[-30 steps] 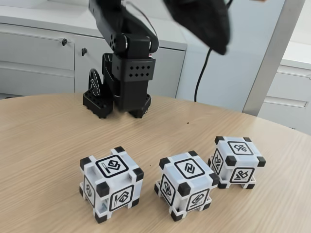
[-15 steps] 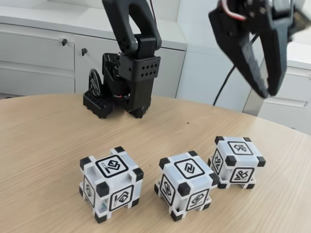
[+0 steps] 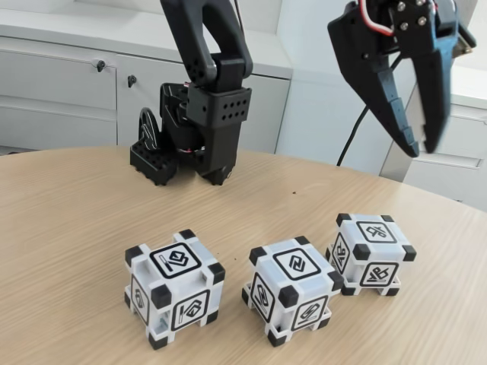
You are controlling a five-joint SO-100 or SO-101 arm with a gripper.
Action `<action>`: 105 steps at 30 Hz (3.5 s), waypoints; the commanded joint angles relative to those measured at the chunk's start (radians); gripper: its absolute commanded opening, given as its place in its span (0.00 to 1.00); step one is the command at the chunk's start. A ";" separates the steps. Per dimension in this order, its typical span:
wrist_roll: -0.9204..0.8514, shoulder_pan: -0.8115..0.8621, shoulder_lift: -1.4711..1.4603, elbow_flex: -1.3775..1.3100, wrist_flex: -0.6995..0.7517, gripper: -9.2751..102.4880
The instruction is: Stack cubes from left to right.
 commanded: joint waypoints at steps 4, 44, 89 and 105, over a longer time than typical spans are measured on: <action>-0.061 0.003 0.011 -0.041 0.002 0.27; 0.545 -0.077 -0.388 -0.055 0.003 0.38; 0.561 -0.012 -0.574 -0.035 -0.008 0.38; 0.500 -0.026 -0.614 -0.052 0.002 0.35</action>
